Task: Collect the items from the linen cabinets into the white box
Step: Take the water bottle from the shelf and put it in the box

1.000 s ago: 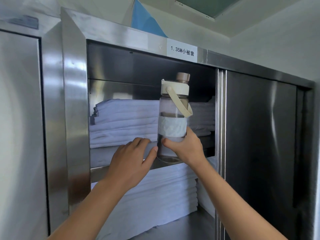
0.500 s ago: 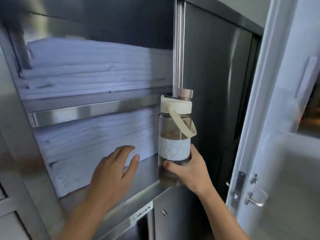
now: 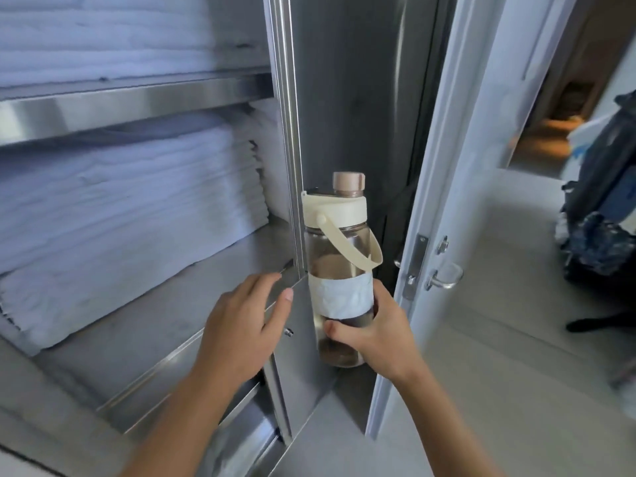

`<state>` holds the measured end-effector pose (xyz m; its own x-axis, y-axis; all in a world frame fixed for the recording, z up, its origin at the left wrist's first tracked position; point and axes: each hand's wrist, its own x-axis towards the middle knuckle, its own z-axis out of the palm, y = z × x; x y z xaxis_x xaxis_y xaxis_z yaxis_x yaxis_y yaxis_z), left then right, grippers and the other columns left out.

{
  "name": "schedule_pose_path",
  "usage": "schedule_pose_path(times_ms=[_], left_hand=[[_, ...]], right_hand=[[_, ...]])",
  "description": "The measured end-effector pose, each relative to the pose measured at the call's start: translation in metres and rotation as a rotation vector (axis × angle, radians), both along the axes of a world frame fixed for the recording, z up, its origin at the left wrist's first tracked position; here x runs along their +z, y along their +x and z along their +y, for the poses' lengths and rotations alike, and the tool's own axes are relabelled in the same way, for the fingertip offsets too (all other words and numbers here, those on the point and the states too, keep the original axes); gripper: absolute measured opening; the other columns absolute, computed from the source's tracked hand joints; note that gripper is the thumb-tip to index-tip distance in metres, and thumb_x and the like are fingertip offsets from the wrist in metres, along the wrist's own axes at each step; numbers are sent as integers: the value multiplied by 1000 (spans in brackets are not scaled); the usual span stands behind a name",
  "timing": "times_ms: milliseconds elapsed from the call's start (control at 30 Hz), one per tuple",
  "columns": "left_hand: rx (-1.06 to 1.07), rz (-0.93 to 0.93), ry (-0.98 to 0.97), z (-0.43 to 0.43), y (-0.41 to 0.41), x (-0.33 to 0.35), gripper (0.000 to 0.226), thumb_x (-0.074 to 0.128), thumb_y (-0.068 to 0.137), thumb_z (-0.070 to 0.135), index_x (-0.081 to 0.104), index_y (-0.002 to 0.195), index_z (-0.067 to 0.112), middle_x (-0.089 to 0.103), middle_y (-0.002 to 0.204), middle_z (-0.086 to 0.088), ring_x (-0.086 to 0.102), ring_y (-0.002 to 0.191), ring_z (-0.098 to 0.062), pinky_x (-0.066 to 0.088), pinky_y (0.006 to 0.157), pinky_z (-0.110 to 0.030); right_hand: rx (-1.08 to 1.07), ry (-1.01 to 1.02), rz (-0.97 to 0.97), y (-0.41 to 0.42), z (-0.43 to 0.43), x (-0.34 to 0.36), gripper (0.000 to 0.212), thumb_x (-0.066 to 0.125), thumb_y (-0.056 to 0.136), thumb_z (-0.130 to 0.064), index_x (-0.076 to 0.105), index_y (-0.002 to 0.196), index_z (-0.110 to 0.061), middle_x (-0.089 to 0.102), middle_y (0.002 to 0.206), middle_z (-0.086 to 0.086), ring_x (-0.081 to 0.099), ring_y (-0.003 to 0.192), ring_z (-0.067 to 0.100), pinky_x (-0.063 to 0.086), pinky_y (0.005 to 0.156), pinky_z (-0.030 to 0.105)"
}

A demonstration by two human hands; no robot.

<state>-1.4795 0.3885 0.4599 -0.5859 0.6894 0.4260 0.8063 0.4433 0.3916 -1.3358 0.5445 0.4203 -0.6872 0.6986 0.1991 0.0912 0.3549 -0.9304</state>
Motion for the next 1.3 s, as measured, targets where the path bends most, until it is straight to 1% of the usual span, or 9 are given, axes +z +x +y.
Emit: schedule_pose_path(times_ms=[200,333,467,600,767,933,1033,1167,1300], left_hand=[[-198,-82,-52,11,-2,-36,47,33,95,54,57,120,23,65,115,7,62,94,-23,47,76,-33],[-354,-143,-97,33,11,-55,48,30,95,56,54,124,27,63,121,8,62,98,-21,46,80,-33],[-572,-148,-93,63,55,-52,54,26,95,60,53,127,26,59,128,10,60,107,-18,50,85,-38],[-733,-66,-108,87,117,-41,56,24,95,60,54,126,26,61,124,10,61,103,-18,44,74,-30],[-912,-22,-103,101,217,-30,59,24,95,59,56,126,19,62,124,4,61,107,-22,50,83,-38],[-1024,-26,-93,108,339,-28,56,28,94,58,55,129,23,59,129,7,60,110,-21,49,86,-36],[-1115,-32,-84,112,413,-30,51,34,95,53,56,128,21,59,130,6,59,112,-18,45,89,-33],[-1195,-4,-99,119,472,-33,54,30,95,55,57,128,20,60,129,5,59,112,-17,41,90,-30],[-1275,12,-141,145,524,-41,54,30,96,54,58,128,21,59,129,6,59,113,-15,38,90,-27]], right_hand=[[-232,-55,-124,27,-18,-12,67,83,53,-49,54,113,-48,67,103,-28,64,95,-4,57,79,27],[-374,-124,-135,66,-31,-21,61,85,57,-38,58,111,-41,72,99,-15,70,91,8,63,75,40],[-564,-136,-128,127,-41,-21,58,87,58,-41,59,108,-40,72,101,-15,70,91,5,63,76,38],[-777,-125,-54,199,-50,-17,60,87,57,-46,61,111,-42,72,103,-21,68,96,0,60,80,32],[-980,-141,24,301,-62,-8,58,86,57,-44,63,110,-37,73,102,-17,69,96,1,59,80,32],[-1082,-137,56,414,-83,-1,58,88,60,-36,64,113,-36,74,104,-16,69,97,1,59,81,31],[-1142,-138,63,479,-96,-2,56,87,59,-36,65,111,-36,74,102,-16,69,98,4,60,84,36],[-1217,-153,80,534,-104,-8,56,89,62,-34,64,112,-33,74,103,-12,69,100,8,59,87,42],[-1332,-186,127,584,-101,-23,51,88,58,-38,65,104,-33,74,97,-11,71,94,10,61,81,46]])
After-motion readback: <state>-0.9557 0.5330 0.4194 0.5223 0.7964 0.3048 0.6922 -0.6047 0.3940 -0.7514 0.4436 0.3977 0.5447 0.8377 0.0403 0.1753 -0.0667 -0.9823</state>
